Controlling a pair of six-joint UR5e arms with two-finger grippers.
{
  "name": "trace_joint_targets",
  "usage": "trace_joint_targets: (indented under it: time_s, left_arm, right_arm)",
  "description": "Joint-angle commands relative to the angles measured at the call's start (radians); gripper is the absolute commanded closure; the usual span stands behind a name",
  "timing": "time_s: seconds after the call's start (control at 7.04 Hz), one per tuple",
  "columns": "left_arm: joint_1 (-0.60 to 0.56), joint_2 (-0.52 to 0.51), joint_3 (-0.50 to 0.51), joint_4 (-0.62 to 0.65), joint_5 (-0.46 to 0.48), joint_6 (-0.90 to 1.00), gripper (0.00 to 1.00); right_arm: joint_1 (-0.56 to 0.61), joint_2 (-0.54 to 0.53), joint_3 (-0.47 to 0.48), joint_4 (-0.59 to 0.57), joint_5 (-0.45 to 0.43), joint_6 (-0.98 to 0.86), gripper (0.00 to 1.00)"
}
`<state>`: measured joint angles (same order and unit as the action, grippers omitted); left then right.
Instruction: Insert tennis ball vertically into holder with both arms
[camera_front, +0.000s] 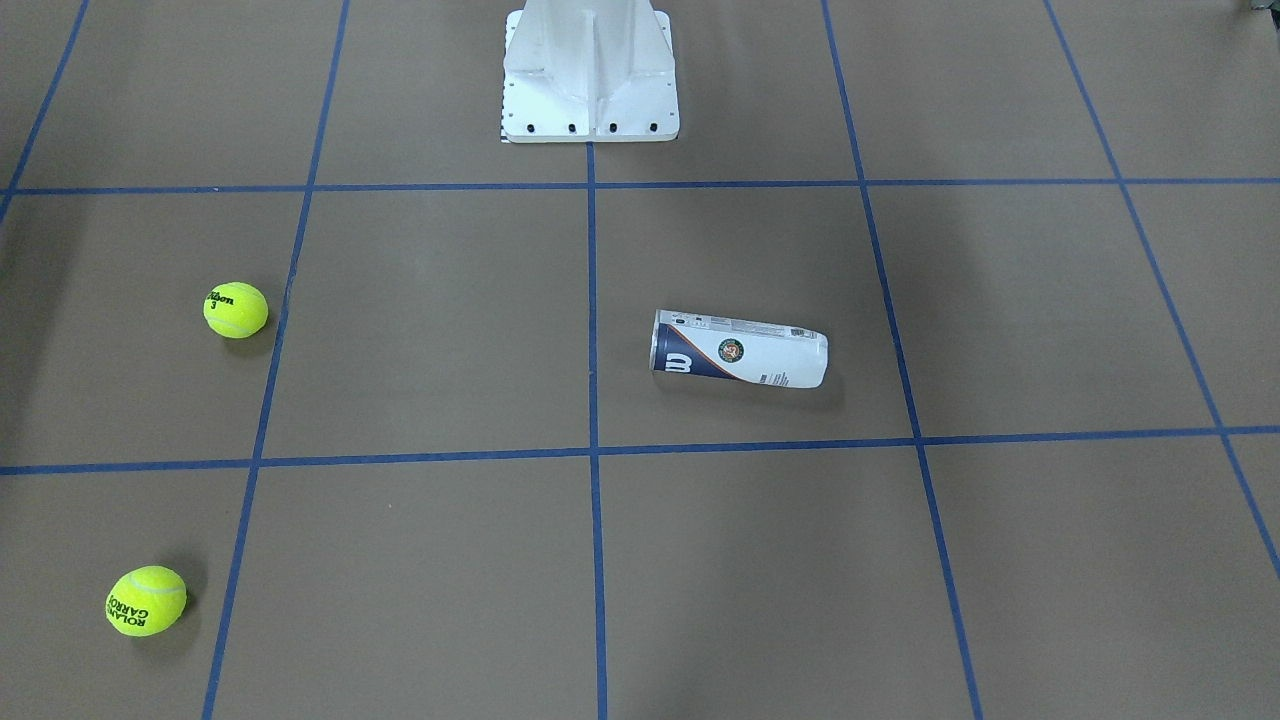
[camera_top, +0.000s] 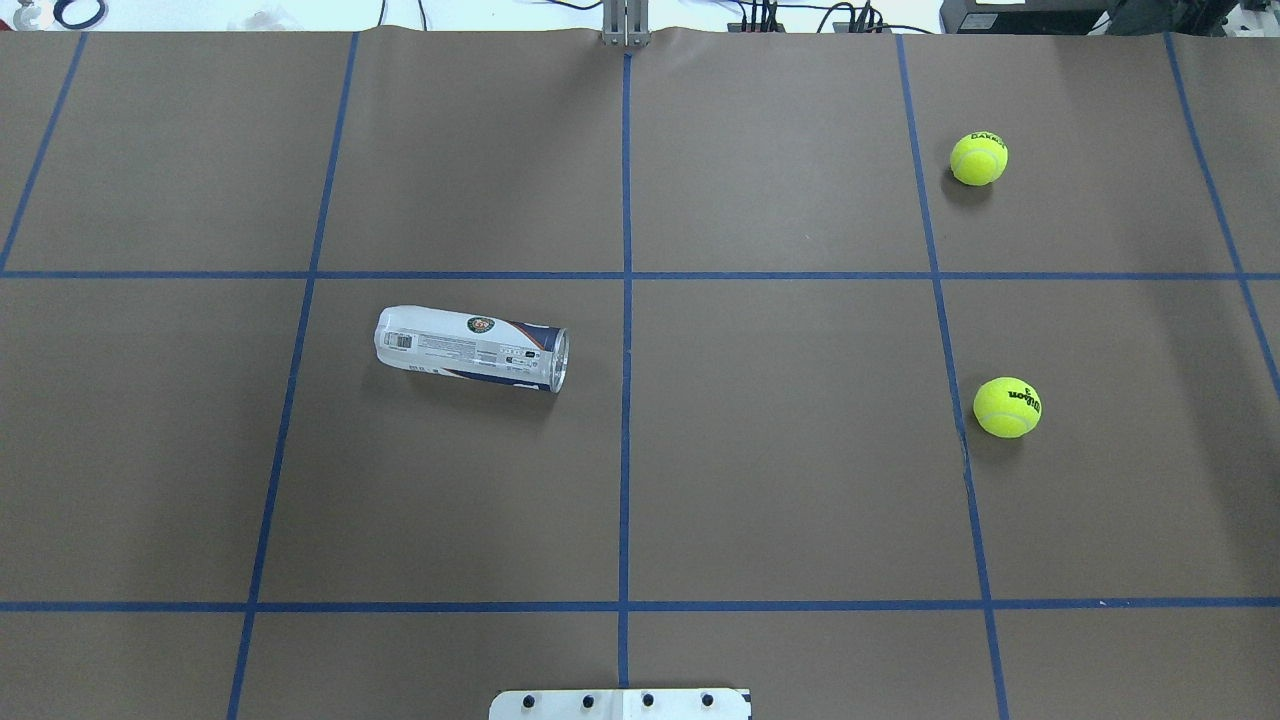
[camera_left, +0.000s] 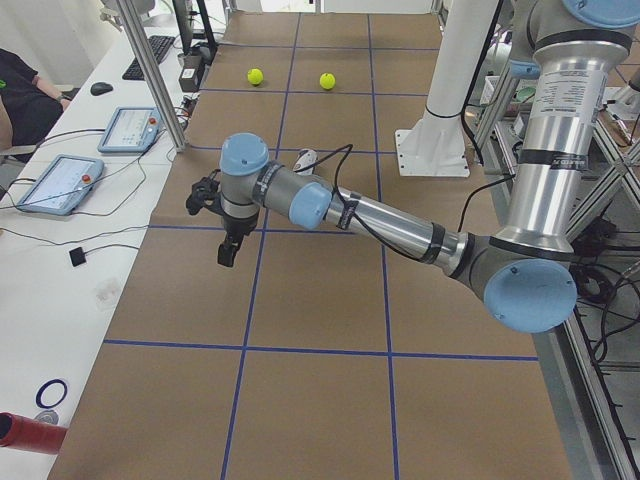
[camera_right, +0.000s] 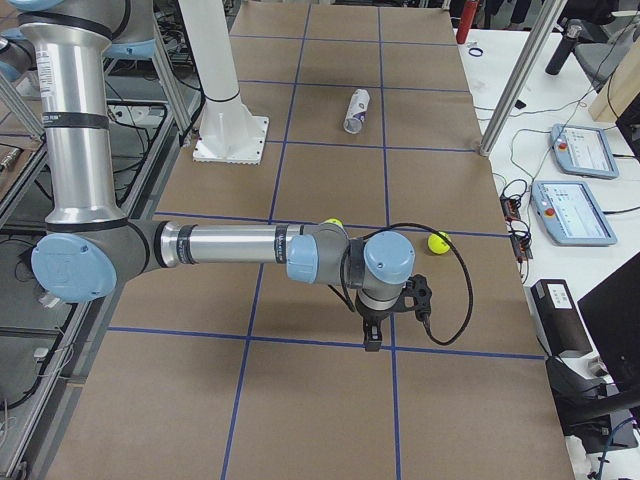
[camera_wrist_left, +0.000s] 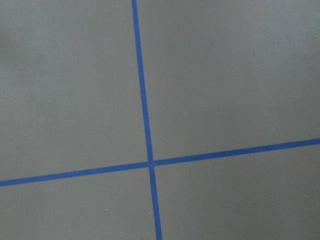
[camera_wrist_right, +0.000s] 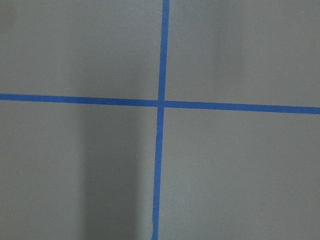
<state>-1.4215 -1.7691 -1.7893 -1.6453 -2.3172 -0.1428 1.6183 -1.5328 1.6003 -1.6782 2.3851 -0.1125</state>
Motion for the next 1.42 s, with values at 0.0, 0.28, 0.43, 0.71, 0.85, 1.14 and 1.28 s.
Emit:
trace_joint_targets:
  time_s: [0.0,0.28,0.43,0.71,0.85,1.14,1.28]
  left_arm:
    - [0.168,-0.203,-0.018,0.103,0.001,-0.001,0.02]
    - [0.371,-0.35,-0.021,0.091,0.005,0.023,0.06]
    - [0.451,-0.419,-0.013,0.093,0.051,0.075,0.05]
    - [0.628,-0.455,-0.007,0.094,0.155,0.217,0.01]
    - [0.677,-0.486,0.011,0.094,0.218,0.338,0.01]
    - [0.76,-0.556,0.077,0.094,0.314,0.387,0.01]
    - [0.786,-0.558,0.077,0.091,0.364,0.39,0.01]
  right_arm:
    - [0.0,0.002,0.007,0.0,0.006,0.001,0.01]
    - [0.0,0.003,0.006,0.0,0.011,0.001,0.01]
    - [0.0,0.006,0.007,0.0,0.011,-0.001,0.01]
    - [0.0,0.005,0.026,0.0,0.011,0.001,0.01]
    - [0.0,0.003,0.026,0.0,0.013,0.001,0.01]
    - [-0.002,0.006,0.023,-0.002,0.013,0.001,0.01]
    - [-0.002,0.006,0.023,-0.002,0.013,0.001,0.01]
